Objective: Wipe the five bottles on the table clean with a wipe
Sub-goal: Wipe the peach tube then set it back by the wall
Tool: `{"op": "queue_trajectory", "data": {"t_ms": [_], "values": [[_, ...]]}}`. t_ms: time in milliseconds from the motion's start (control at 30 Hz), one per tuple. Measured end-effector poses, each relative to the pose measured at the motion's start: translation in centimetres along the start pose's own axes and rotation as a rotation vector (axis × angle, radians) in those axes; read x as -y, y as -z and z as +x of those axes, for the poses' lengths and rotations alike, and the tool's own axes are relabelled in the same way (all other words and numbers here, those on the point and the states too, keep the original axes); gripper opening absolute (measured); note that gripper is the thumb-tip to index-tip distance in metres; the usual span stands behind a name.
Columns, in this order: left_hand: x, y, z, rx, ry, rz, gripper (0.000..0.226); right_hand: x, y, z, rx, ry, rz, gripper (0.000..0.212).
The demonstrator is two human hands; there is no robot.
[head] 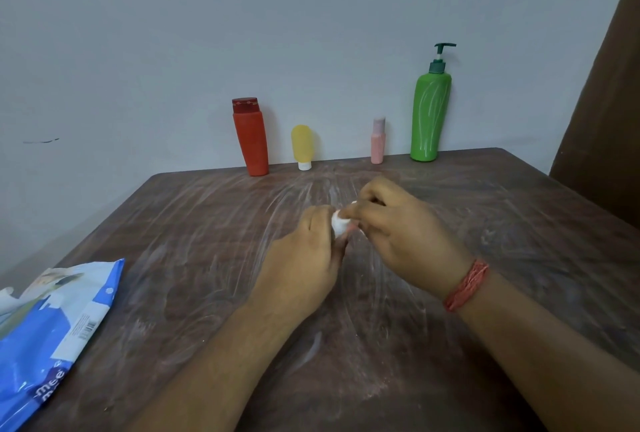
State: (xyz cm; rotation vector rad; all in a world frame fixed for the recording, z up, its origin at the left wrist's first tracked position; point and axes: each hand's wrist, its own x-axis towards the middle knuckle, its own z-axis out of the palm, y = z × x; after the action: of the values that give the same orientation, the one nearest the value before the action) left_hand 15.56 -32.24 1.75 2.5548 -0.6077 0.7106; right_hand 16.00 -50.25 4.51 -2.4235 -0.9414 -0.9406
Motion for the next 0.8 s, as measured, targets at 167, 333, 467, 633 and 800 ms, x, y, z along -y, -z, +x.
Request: {"op": "queue_trajectory", "data": {"t_ms": [167, 333, 467, 633, 800], "values": [[0.3, -0.7, -0.2, -0.003, 0.153, -0.209, 0.028, -1.9, 0.5, 0.0, -0.121, -0.221, -0.049, 0.024], [0.1, -1.1, -0.2, 0.086, 0.274, -0.632, 0.005, -2.5, 0.6, -0.2, -0.339, -0.345, 0.101, 0.020], [-0.4, -1.0, -0.2, 0.093, 0.447, -1.148, 0.028, -0.4, -0.9, -0.2, -0.367, -0.312, 0.153, 0.014], [-0.7, -0.7, -0.1, 0.075, 0.490, -1.480, 0.027, 0.7, -1.8, 0.2, -0.288, -0.213, 0.137, 0.014], [-1.5, -1.4, -0.2, 0.222, 0.508, -1.492, 0.043, -0.4, -0.3, 0.3, -0.386, -0.283, 0.165, 0.016]]}}
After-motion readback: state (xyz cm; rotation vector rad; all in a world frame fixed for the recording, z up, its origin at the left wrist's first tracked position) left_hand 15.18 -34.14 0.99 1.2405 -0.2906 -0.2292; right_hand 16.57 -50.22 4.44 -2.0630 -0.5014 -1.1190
